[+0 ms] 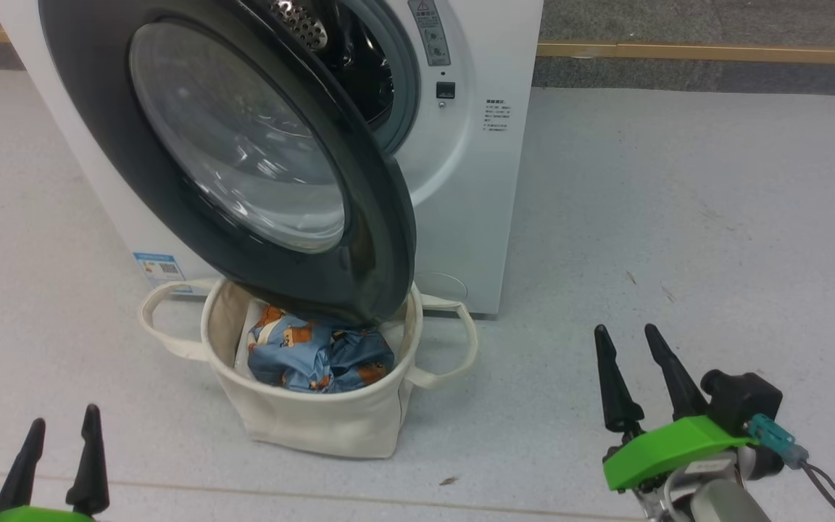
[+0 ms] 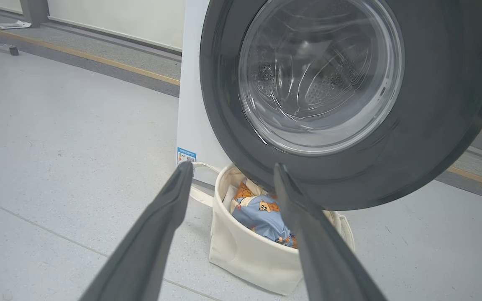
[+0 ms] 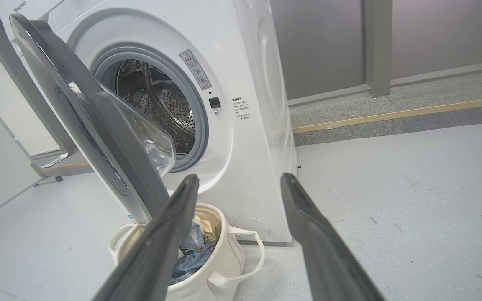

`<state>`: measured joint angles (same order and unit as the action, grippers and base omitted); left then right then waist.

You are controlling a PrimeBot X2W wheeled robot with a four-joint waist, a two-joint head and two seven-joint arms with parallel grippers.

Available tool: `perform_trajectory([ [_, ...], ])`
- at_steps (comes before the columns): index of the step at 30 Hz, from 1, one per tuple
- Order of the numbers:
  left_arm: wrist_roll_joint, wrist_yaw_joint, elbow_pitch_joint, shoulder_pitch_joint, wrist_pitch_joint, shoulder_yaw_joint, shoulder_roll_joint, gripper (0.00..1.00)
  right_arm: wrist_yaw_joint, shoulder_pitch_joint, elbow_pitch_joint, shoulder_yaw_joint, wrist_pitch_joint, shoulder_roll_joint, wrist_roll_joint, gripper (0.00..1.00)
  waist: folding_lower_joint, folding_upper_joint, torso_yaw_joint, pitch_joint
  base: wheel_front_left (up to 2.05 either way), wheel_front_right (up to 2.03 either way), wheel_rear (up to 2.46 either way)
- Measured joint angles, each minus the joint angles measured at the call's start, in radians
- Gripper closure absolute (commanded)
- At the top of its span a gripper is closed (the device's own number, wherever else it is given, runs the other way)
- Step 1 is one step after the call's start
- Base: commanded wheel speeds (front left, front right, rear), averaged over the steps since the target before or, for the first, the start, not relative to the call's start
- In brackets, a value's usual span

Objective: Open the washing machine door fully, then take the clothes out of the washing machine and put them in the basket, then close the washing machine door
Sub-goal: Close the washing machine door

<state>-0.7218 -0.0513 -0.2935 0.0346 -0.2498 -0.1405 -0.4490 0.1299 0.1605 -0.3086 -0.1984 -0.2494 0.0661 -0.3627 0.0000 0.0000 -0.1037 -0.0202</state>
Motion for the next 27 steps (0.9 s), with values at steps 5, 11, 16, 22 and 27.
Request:
perform_trajectory([
  [5, 0.026, 0.008, -0.001, 0.0, 0.0, 0.001, 0.01, 0.0, 0.0, 0.0, 0.0, -0.001, 0.0, -0.001, 0.0, 0.0, 0.0, 0.0, 0.004, 0.004, 0.0, 0.0, 0.0],
  [11, 0.044, 0.018, -0.004, 0.0, 0.0, 0.001, 0.019, 0.0, 0.0, 0.0, -0.003, -0.002, 0.0, -0.004, 0.0, 0.0, 0.0, 0.0, 0.003, 0.004, 0.0, 0.0, 0.0],
  [16, 0.052, 0.023, -0.007, 0.002, 0.0, 0.002, 0.022, 0.0, 0.0, 0.0, -0.012, -0.002, 0.0, -0.005, 0.0, 0.0, 0.0, 0.0, 0.004, 0.003, 0.0, 0.0, 0.0],
  [22, 0.061, 0.032, -0.016, 0.007, 0.0, 0.002, 0.027, 0.0, 0.0, 0.001, -0.004, 0.032, 0.0, -0.006, 0.0, 1.0, 0.0, 0.0, 0.013, 0.005, 0.0, 0.0, 0.0],
  [27, 0.071, 0.035, -0.027, 0.021, 0.0, -0.008, 0.038, 0.0, 0.0, 0.036, 0.023, 0.028, 0.0, -0.006, -0.028, 1.0, 0.0, 0.0, 0.029, 0.01, 0.0, 0.0, 0.0],
])
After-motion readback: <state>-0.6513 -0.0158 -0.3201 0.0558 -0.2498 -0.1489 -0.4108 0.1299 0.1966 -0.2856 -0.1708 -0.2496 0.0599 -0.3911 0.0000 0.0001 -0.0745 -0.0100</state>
